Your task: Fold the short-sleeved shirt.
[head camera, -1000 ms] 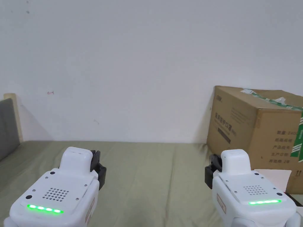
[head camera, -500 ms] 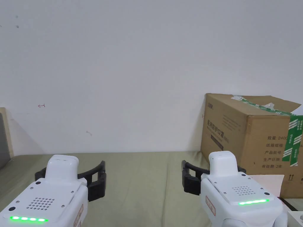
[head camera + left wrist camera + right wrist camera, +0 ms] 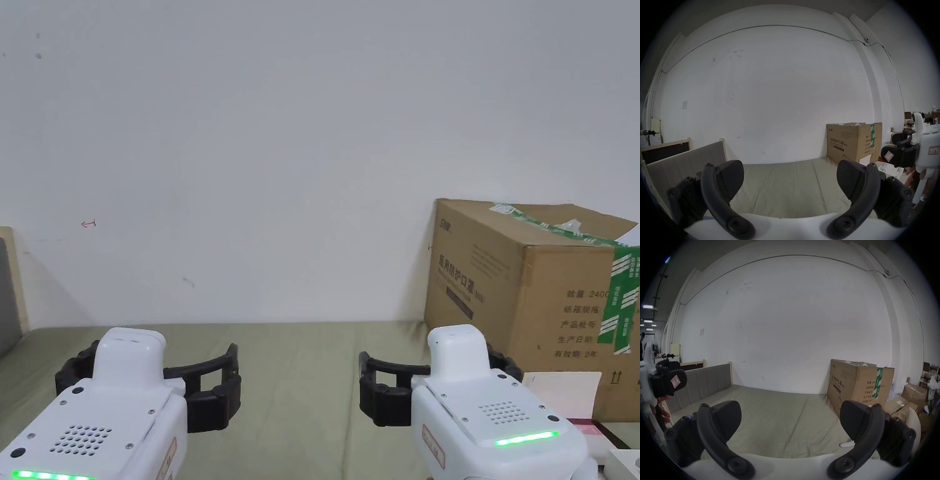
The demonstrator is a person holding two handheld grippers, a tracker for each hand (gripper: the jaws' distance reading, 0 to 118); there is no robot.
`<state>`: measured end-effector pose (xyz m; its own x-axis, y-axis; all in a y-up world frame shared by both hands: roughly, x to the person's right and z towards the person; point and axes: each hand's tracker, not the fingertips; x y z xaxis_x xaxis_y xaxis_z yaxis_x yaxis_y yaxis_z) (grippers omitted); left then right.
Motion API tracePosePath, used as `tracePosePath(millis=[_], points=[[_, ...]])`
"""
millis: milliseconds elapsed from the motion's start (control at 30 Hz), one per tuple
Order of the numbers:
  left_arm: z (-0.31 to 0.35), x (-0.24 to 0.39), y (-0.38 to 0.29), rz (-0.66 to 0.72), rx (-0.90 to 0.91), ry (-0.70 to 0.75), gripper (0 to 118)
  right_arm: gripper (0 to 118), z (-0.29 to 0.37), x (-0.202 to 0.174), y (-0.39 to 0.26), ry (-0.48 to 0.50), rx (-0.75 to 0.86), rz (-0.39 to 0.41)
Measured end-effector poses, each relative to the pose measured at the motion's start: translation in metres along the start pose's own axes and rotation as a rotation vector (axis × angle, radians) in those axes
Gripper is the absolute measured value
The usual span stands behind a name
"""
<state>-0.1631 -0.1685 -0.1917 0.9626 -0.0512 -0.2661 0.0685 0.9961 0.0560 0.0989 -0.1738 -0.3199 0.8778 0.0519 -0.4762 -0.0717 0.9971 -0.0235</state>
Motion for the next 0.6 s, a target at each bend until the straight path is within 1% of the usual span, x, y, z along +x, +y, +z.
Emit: tracePosePath(millis=[133,200,267,367,433,600], points=[[0.0003,0.0014,-0.0001,0.002,-0.010,-0.005,116,118,-0.0020,-0.0052,0.0002,0.010,-0.027,0.000],[-0.0005,0.0024,-0.0004,-0.005,-0.020,-0.002,116,118,-0.0039,-0.0071,-0.0006,0.046,-0.068,-0.004],[-0.0004,0.0028,-0.0008,-0.004,-0.020,-0.002,116,118,-0.0052,-0.0104,-0.0019,0.025,-0.076,-0.014],[-0.0003,0.0027,-0.0014,0.007,-0.022,-0.011,116,118,-0.0038,-0.0105,-0.0030,0.018,-0.083,-0.064],[0.0002,0.0026,-0.0029,0.009,-0.019,-0.004,116,118,-0.0028,-0.0098,-0.0014,0.020,-0.106,-0.137],[-0.0008,0.0027,-0.0051,0.007,-0.035,-0.007,116,118,0.0011,-0.0109,0.0042,0.009,-0.110,-0.167]])
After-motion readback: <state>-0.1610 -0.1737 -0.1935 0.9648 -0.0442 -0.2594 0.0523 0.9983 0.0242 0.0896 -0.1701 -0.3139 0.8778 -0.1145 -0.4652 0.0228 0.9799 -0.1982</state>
